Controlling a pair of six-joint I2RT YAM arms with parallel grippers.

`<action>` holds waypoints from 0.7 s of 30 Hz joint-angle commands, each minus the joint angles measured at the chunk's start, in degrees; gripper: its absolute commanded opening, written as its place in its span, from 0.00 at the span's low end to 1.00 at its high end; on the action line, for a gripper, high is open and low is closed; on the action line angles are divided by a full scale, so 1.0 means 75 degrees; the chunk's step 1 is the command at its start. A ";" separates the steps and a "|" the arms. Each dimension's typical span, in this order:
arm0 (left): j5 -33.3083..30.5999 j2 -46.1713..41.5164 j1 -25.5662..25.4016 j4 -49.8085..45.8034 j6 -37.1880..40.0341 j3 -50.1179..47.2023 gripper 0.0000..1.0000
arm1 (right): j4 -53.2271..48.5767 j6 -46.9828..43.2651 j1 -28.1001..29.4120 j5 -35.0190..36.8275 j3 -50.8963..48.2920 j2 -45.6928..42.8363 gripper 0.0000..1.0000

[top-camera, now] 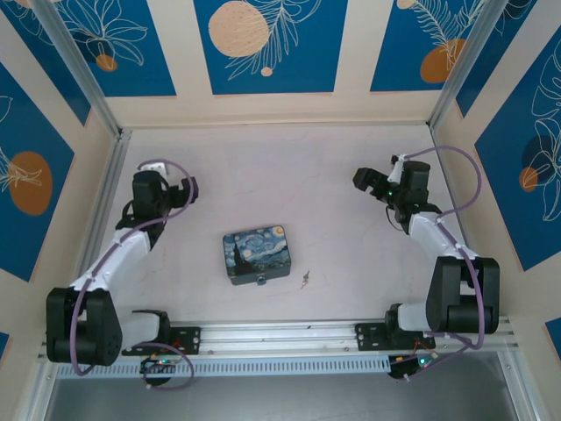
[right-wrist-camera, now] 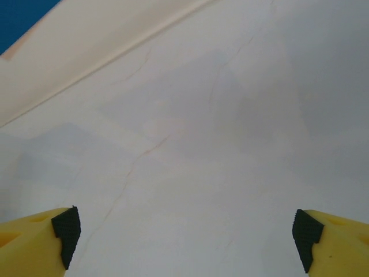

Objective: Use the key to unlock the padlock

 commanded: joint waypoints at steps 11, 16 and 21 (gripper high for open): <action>0.2664 -0.1332 -0.0374 -0.3274 -0.2688 -0.0676 1.00 | -0.2178 0.1357 0.3375 -0.1068 -0.0040 0.0028 0.83; 0.2737 -0.1920 -0.1027 -0.3503 -0.3102 -0.1149 1.00 | -0.1934 0.1912 0.4380 -0.0768 -0.0091 0.0309 0.80; 0.2594 -0.2103 -0.1887 -0.3268 -0.3621 -0.1547 1.00 | -0.1863 0.2047 0.4928 -0.0633 0.0005 0.0641 0.76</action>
